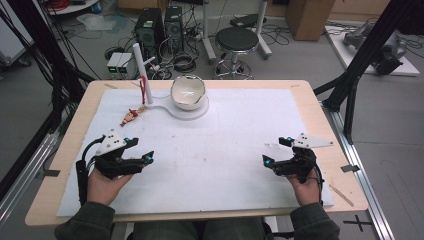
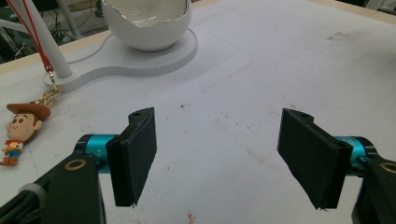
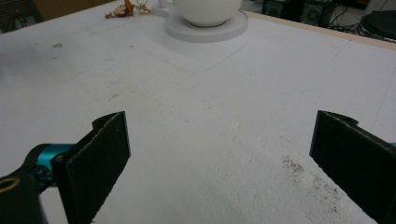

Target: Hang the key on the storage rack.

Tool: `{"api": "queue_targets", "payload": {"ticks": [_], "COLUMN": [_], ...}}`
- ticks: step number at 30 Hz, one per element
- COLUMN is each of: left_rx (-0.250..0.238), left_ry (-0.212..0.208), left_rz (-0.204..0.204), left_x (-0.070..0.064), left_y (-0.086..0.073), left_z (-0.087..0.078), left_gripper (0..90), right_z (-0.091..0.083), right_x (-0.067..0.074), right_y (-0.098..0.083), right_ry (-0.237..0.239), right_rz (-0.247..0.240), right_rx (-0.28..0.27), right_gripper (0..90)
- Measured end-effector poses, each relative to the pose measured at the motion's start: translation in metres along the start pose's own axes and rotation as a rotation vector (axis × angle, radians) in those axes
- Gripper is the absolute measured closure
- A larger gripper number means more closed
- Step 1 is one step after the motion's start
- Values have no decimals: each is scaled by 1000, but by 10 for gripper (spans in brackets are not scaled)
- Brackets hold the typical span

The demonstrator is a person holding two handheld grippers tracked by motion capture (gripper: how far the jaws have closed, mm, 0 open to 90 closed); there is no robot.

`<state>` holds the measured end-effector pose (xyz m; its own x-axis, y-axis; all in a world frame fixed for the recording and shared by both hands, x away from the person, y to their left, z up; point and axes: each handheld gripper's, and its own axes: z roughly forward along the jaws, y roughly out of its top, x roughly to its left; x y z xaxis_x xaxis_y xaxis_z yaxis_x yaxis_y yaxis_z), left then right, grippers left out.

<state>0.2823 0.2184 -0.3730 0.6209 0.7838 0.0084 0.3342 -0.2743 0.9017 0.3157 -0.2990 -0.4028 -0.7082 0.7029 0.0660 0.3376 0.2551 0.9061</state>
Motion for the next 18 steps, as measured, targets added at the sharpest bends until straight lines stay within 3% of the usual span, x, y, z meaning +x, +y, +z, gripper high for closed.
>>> {"api": "queue_targets", "payload": {"ticks": [18], "left_rx": [0], "left_ry": [15], "left_rz": [0], "left_x": [2], "left_y": [-11], "left_z": [-10], "left_gripper": [279], "right_z": [0], "right_x": [0], "right_y": [0], "right_ry": [-2], "right_rz": [-4], "right_rx": [2], "right_gripper": [39]}}
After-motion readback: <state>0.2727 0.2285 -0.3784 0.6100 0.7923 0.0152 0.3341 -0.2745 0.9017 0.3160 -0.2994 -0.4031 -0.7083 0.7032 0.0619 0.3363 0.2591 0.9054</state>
